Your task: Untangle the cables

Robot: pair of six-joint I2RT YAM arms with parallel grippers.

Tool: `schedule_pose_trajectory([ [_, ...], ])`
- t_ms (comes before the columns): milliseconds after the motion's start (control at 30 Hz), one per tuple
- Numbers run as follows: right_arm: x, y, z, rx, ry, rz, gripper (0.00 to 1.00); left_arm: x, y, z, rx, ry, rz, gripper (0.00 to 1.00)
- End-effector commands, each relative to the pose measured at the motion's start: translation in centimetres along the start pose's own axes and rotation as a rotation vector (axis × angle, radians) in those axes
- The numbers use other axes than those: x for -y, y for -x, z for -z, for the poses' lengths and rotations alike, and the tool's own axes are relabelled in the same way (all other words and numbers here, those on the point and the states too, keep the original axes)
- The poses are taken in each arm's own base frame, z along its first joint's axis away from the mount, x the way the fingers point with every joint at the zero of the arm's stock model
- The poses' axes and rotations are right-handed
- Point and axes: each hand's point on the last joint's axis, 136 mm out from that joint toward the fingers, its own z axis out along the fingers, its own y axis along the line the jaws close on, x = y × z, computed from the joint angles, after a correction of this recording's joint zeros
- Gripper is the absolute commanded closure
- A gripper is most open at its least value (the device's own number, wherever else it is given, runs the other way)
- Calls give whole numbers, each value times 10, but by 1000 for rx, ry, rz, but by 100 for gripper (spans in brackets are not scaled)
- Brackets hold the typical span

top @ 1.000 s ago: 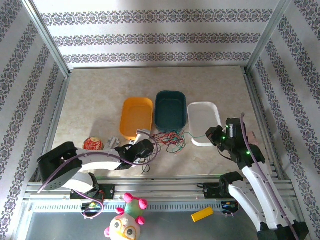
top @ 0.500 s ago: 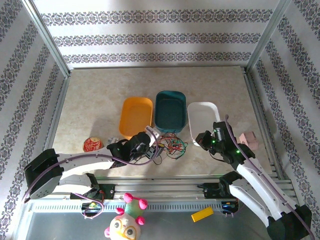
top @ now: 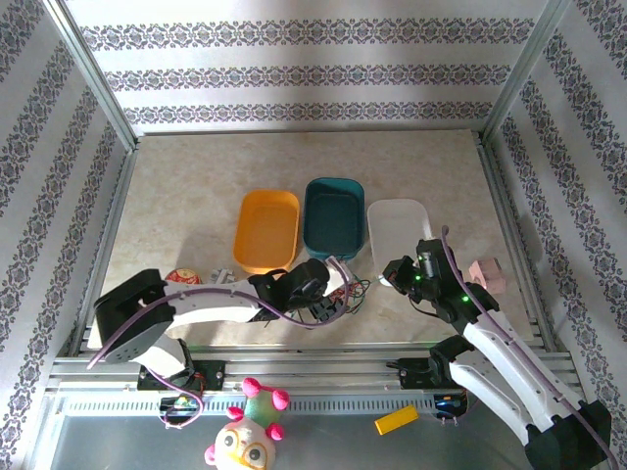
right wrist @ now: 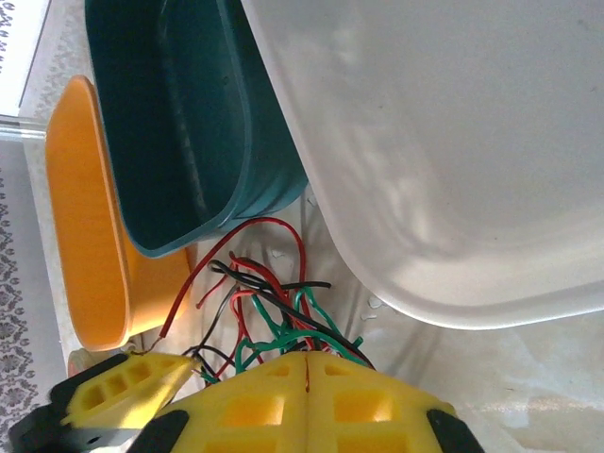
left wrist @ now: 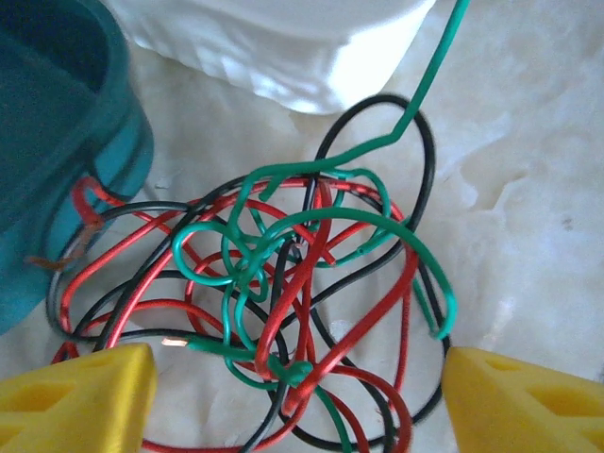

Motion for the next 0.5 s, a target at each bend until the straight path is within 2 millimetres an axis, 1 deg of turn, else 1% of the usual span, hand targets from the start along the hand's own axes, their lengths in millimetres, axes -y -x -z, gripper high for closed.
schedule_pose_trajectory([
  [0, -6, 3, 2, 21, 15, 7, 100, -1, 13, -12, 33, 36, -32, 32],
  [33, -5, 3, 2, 21, 16, 4, 100, -4, 9, -16, 27, 54, -35, 39],
  [67, -5, 4, 2, 23, 16, 1, 100, -9, 7, -21, 23, 81, -29, 50],
  [133, -6, 5, 3, 32, 19, -4, 100, -16, -2, -27, 6, 127, -25, 74],
  [200, -7, 10, 8, 61, 20, -4, 100, -27, -10, -28, -9, 191, -10, 91],
  [233, -6, 13, 10, 79, 15, -5, 100, -33, -14, -26, -11, 227, 0, 97],
  [300, -4, 24, 21, 137, -3, -17, 100, -42, -20, -20, -3, 275, 18, 100],
  [433, 5, 46, 42, 242, -30, -73, 100, -54, -37, -4, -10, 324, 68, 100],
  [467, 6, 49, 45, 254, -34, -82, 100, -58, -42, 0, -15, 340, 81, 100],
])
